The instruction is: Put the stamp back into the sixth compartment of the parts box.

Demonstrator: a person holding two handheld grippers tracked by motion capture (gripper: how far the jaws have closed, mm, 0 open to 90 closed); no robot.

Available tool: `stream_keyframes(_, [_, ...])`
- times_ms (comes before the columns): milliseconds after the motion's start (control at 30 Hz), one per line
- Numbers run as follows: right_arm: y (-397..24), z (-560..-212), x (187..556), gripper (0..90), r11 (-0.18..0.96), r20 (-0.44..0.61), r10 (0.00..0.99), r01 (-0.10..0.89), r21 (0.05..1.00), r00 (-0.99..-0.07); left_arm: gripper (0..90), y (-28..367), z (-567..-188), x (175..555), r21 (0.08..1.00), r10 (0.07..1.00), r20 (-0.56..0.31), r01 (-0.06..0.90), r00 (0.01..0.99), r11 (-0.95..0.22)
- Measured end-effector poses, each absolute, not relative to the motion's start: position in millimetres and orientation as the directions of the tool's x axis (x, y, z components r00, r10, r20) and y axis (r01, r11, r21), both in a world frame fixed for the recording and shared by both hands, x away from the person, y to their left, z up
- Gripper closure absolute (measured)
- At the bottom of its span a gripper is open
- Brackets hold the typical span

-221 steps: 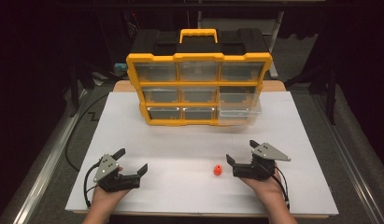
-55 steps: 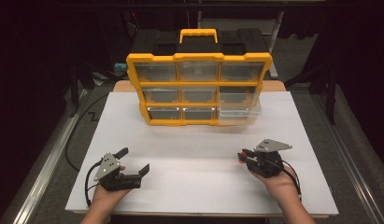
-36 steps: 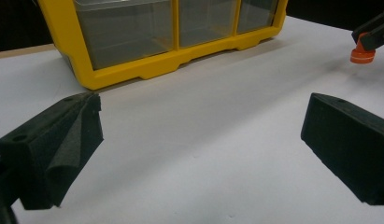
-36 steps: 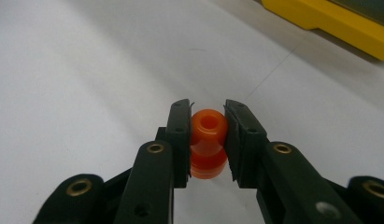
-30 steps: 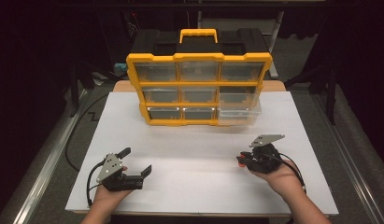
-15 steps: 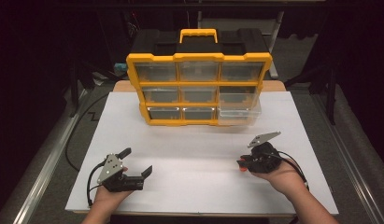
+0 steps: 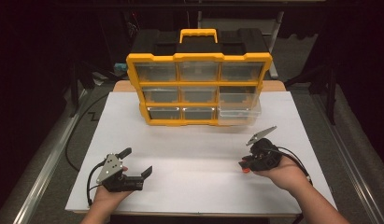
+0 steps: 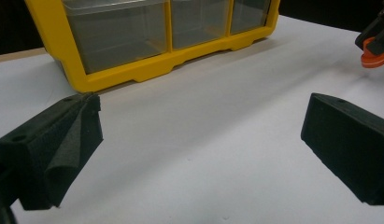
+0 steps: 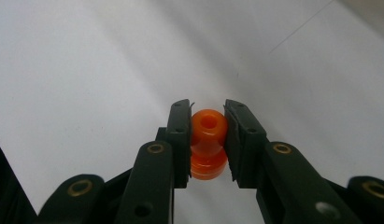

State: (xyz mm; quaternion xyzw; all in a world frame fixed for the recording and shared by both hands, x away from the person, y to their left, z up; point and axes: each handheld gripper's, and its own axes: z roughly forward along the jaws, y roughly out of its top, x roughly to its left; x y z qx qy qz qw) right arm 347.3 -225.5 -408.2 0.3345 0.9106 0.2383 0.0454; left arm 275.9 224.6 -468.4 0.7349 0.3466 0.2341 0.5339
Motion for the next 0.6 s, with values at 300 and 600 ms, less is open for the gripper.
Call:
stream_keyframes(300, [-224.6, -404.3, 352.9, 74.2, 0.692, 0.098, 0.612, 0.591, 0.414, -0.785, 0.4, 224.3, -467.8, 275.1, 0.947, 0.755, -0.022, 0.257, 0.655, -0.195])
stream_keyframes(600, [-219.8, -403.1, 356.8, 74.2, 0.736, 0.085, 0.594, 0.583, 0.343, -0.8, 0.4, 224.6, -468.0, 275.3, 0.946, 0.75, -0.021, 0.255, 0.661, -0.198])
